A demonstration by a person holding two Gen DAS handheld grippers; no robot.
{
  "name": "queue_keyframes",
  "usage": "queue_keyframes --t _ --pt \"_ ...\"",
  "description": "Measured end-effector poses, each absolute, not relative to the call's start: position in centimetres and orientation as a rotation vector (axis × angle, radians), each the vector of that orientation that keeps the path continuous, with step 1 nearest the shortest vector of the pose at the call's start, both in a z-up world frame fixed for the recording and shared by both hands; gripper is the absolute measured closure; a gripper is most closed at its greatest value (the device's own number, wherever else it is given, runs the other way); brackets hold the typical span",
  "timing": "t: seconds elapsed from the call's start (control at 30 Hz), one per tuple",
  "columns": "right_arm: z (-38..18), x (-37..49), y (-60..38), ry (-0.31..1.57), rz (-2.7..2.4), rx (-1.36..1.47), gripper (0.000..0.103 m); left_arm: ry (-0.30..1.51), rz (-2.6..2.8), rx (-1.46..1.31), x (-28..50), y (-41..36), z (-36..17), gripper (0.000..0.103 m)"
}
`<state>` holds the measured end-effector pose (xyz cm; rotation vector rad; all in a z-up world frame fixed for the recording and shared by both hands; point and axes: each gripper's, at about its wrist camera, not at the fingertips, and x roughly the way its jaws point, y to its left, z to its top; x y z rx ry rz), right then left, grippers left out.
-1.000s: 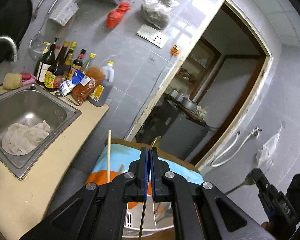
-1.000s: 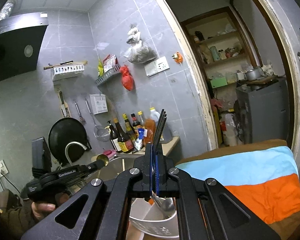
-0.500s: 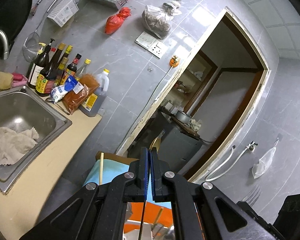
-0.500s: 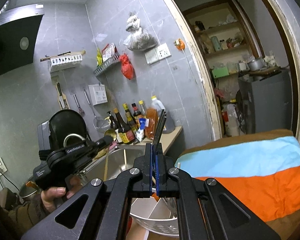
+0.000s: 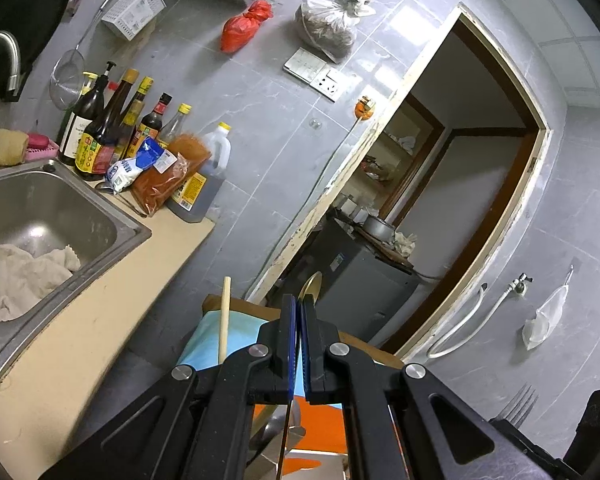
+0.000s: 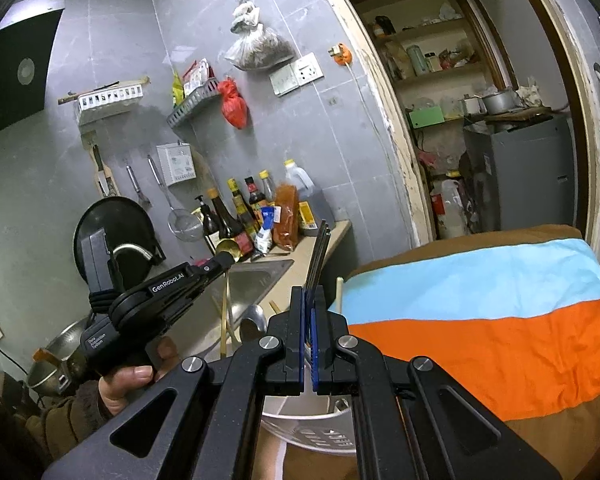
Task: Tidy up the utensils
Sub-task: 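Lift the gold spoon and steel fork and carry them over the white basket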
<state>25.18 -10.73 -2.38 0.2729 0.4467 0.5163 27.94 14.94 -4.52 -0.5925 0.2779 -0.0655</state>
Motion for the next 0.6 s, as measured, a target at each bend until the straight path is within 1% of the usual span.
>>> queue_keyframes --t 0.33,0.6 --pt "-4.1 25.3 -10.1 0.481 0.507 0.264 0.1 0.249 -0.058 -0.562 27.3 14.4 -5.6 0.1" --pt "-4.7 25.4 -10.1 0.499 0.489 0.259 0.1 0.237 -0.049 -0.471 26.6 12.9 -5.0 0.1"
